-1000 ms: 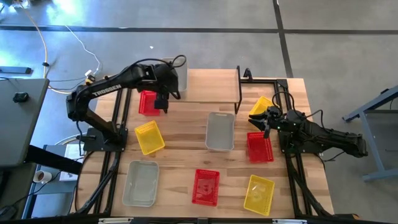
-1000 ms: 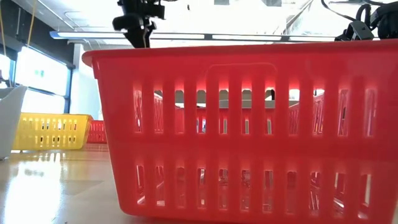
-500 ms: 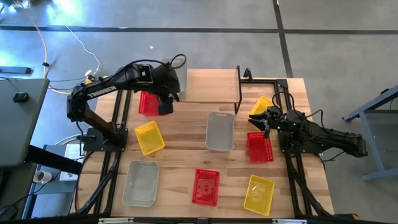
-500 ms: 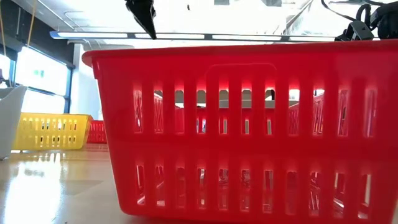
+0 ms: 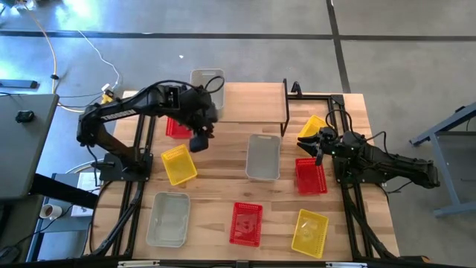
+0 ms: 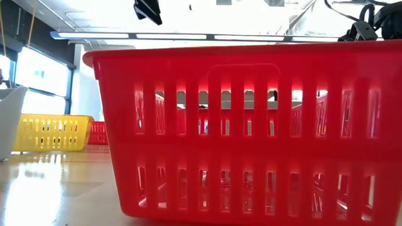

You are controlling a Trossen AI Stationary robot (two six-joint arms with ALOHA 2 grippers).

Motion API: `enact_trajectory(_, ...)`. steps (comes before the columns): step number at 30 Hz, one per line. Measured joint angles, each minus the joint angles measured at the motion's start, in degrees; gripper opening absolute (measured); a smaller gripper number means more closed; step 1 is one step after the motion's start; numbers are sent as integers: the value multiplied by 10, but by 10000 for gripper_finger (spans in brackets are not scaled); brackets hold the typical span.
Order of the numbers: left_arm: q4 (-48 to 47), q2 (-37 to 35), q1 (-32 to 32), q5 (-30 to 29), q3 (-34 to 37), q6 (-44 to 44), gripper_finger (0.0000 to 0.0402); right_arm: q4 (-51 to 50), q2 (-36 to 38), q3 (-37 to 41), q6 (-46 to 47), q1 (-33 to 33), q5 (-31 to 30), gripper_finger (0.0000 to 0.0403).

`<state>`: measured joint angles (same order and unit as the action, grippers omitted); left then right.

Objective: Stack baskets on shelf by color
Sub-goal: Put the top yellow bin on the shelf

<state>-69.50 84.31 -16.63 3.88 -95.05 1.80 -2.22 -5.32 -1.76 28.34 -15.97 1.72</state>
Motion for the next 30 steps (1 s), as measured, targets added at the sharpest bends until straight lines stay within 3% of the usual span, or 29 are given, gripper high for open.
enact_trajectory(9,69,-57,15,1,73,-49,166,20,0,1,249,0,-4,126)
enact_trajectory(14,104,-92,17,0,129,-63,166,29,0,1,334,0,-70,126)
enact_trajectory(21,179,-141,17,0,206,-77,166,48,1,1,384,-1,-104,126)
enact_trajectory(26,213,-155,9,0,231,-74,166,129,0,-2,344,0,-92,126)
enact_trajectory(30,223,-155,4,0,232,-67,166,111,-3,-49,303,0,-96,126)
